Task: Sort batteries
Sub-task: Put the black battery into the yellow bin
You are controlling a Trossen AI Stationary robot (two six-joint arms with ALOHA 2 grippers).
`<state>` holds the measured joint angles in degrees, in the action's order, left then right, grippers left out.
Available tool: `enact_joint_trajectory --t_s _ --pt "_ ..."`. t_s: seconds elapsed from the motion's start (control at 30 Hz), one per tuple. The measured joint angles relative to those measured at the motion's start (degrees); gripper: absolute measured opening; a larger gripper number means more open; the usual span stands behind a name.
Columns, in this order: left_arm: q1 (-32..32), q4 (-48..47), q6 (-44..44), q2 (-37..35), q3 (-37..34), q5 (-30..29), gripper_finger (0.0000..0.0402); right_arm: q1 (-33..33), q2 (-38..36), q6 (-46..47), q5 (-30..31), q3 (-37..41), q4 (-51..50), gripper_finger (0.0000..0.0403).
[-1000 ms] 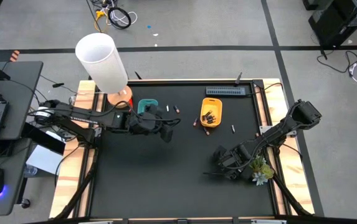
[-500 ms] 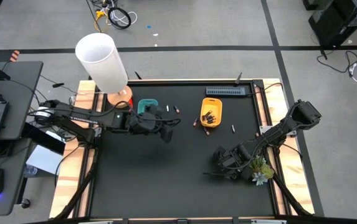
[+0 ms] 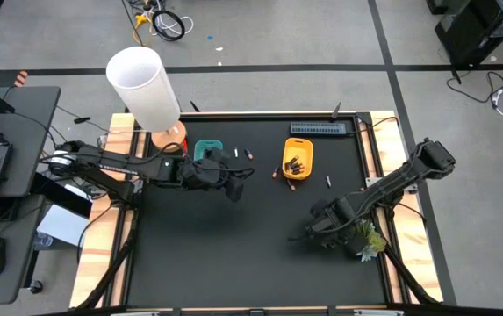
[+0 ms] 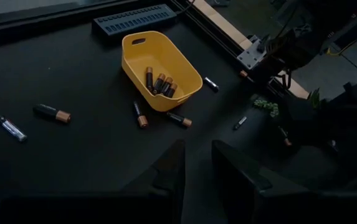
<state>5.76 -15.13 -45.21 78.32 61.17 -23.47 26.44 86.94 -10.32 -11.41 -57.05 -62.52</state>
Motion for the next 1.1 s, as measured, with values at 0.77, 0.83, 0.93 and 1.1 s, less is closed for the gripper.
enact_joint_trajectory --t_s 0.77,0.83,0.93,1.1 --pt "0.0 0.23 4.74 0.0 0.0 -0.04 0.0091 0.77 27.92 8.03 -4.96 -18.17 -17.04 0.0282" --pt "-0.01 0.24 5.51 0.0 0.0 -0.04 0.0091 0.37 30.23 9.53 -6.96 -19.73 -18.6 0.0276" --pt "-0.01 0.22 6.05 0.0 0.0 -0.04 0.0091 -0.01 32.8 11.04 -8.88 -22.72 -22.68 0.0266" --pt "-0.02 0.21 7.62 0.0 0.0 -0.02 0.0091 -0.05 36.64 10.87 -11.34 -26.07 -27.66 0.0257"
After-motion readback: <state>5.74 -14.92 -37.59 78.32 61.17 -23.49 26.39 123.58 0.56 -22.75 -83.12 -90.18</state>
